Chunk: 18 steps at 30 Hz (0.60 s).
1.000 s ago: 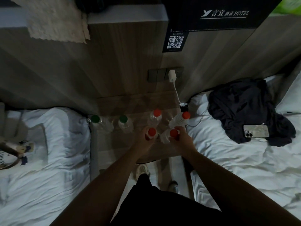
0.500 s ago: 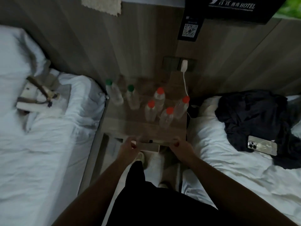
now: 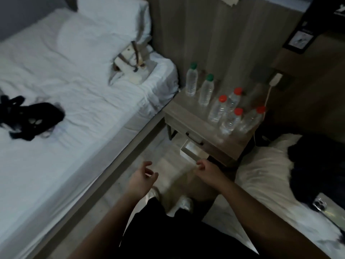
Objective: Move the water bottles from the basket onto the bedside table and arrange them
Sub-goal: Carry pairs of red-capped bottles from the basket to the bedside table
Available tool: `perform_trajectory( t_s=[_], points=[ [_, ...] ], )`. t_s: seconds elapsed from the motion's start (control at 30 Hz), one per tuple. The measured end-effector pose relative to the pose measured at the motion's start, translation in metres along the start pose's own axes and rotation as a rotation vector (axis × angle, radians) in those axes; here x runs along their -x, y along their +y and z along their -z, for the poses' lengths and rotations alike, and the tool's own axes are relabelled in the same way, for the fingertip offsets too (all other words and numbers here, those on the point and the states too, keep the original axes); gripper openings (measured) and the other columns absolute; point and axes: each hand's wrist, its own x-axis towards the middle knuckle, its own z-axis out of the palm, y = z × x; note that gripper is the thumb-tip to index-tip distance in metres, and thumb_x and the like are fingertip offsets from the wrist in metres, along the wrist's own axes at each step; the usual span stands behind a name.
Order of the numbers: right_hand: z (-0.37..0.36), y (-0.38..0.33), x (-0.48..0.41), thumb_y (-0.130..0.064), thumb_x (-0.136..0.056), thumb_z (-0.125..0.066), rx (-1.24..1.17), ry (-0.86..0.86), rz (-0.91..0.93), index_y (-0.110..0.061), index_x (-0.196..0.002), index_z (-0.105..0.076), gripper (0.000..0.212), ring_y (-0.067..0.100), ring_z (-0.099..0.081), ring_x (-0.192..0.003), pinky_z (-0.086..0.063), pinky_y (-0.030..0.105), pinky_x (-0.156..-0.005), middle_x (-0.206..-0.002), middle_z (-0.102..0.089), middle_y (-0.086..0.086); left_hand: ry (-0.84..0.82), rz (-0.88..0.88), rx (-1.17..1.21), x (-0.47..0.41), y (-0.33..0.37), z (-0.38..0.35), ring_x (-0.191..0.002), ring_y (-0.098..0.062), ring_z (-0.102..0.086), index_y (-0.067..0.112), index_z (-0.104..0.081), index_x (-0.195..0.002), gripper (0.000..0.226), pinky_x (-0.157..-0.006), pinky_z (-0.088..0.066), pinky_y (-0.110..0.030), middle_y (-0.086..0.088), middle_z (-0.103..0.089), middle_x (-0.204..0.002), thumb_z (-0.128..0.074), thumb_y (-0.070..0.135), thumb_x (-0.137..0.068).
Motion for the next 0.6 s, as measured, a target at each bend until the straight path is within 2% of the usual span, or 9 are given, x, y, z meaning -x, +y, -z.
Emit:
perform_trajectory(
  t_s=[0.1, 0.23, 0.33, 0.47, 0.53, 0.6],
  points=[
    [-0.014, -0.011, 0.005, -0.026, -0.089, -0.058, 0.099, -0.009, 0.041, -0.017, -0.133, -0.047, 0.046, 0.018, -0.054, -0.107, -0.045, 0.030, -0.085, -0.127, -0.055, 0.005, 0.063, 0.079, 0.035, 0.024, -0.029, 0.009, -0.095, -0.023, -0.063, 0.014, -0.046, -0.130, 0.049, -0.081, -0.048, -0.031, -0.007, -0.064, -0.107, -0.064, 0.027, -0.086],
    [-0.037, -0.027, 0.011, -0.024, -0.089, -0.059, 0.313, -0.043, 0.113, -0.013, -0.133, -0.046, 0.047, 0.024, -0.051, -0.123, -0.044, 0.037, -0.101, -0.136, -0.052, 0.009, 0.128, 0.147, 0.090, 0.053, -0.063, 0.025, -0.095, -0.022, -0.061, 0.017, -0.042, -0.133, 0.053, -0.080, -0.050, -0.032, -0.006, -0.061, -0.110, -0.063, 0.029, -0.087],
    [-0.064, -0.045, 0.016, -0.022, -0.091, -0.058, 0.408, -0.049, 0.165, -0.013, -0.133, -0.046, 0.045, 0.023, -0.050, -0.123, -0.043, 0.034, -0.100, -0.135, -0.052, 0.007, 0.176, 0.209, 0.106, 0.073, -0.095, 0.042, -0.097, -0.023, -0.060, 0.017, -0.039, -0.136, 0.056, -0.078, -0.049, -0.033, -0.010, -0.060, -0.118, -0.062, 0.031, -0.087],
    [-0.116, -0.069, 0.029, -0.028, -0.091, -0.056, 0.518, 0.003, 0.206, -0.021, -0.134, -0.045, 0.045, 0.020, -0.053, -0.115, -0.044, 0.029, -0.086, -0.132, -0.048, 0.002, 0.229, 0.333, 0.127, 0.107, -0.149, 0.069, -0.097, -0.024, -0.057, 0.015, -0.037, -0.139, 0.057, -0.070, -0.041, -0.025, -0.014, -0.055, -0.129, -0.059, 0.031, -0.089],
    [-0.154, -0.080, 0.039, -0.030, -0.090, -0.055, 0.634, 0.031, 0.263, -0.020, -0.134, -0.045, 0.046, 0.024, -0.050, -0.119, -0.043, 0.033, -0.089, -0.136, -0.046, 0.005, 0.262, 0.390, 0.157, 0.136, -0.186, 0.085, -0.099, -0.023, -0.057, 0.014, -0.036, -0.140, 0.058, -0.072, -0.041, -0.025, -0.015, -0.054, -0.131, -0.059, 0.031, -0.089],
    [-0.184, -0.086, 0.048, -0.032, -0.089, -0.055, 0.686, 0.031, 0.297, -0.018, -0.132, -0.046, 0.046, 0.026, -0.048, -0.122, -0.043, 0.036, -0.096, -0.137, -0.045, 0.007, 0.289, 0.428, 0.189, 0.160, -0.217, 0.095, -0.110, -0.028, -0.057, 0.012, -0.036, -0.140, 0.059, -0.080, -0.041, -0.027, -0.017, -0.053, -0.132, -0.060, 0.030, -0.089]
  ],
)
